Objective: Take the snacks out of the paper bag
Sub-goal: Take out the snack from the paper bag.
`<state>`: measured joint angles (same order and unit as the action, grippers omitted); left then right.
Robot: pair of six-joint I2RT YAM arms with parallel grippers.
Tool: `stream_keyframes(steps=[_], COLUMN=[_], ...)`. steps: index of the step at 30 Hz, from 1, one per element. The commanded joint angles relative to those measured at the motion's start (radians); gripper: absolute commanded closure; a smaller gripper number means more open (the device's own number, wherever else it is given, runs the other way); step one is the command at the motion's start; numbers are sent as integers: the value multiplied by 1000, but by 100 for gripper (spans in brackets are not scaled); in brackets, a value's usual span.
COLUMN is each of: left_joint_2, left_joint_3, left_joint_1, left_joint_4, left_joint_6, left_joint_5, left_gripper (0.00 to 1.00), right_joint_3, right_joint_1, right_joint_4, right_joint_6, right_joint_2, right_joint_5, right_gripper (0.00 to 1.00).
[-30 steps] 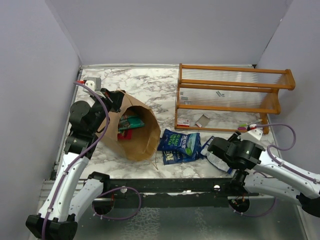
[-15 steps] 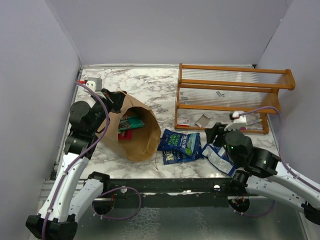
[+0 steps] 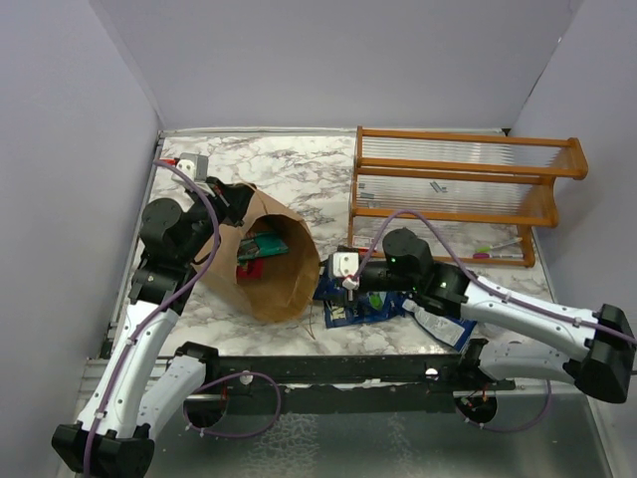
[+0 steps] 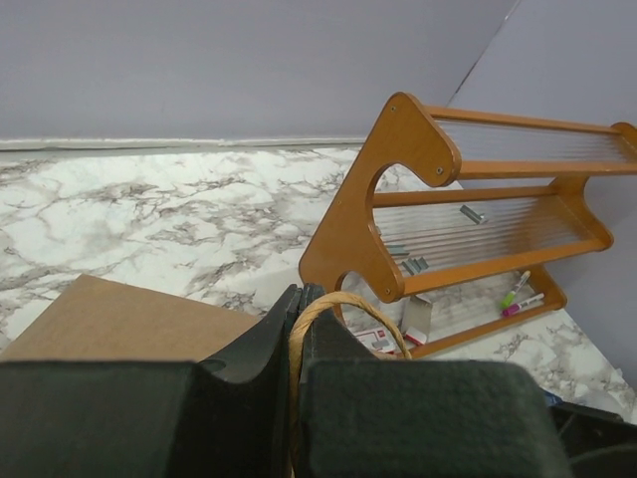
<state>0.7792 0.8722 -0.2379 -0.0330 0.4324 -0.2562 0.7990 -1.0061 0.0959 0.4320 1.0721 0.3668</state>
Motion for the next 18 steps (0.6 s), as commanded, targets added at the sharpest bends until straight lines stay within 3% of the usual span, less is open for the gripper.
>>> stream_keyframes(steps=[1,9,13,18], left_joint_2=[5,8,5,-8], left_joint_3=[36,34,36,44], left_joint_1=[-2,-3,-1,-2], left_joint_4=[9,2,7,2], left_joint_6=[1,-10,-18,-33], left_joint_5=[-33,-40,-43,-49], left_gripper=[100,100,100,100], right_joint_3=[51,239,231,282], right_joint_1=[-25,-118,-121,-119], right_joint_4=[-206,-244,-423,-492], right_joint_6=[312,504,494,515], right_joint_2=[130,493,595,722], right_joint_5=[192,-127,-212,-269], right_gripper=[38,39,40,43])
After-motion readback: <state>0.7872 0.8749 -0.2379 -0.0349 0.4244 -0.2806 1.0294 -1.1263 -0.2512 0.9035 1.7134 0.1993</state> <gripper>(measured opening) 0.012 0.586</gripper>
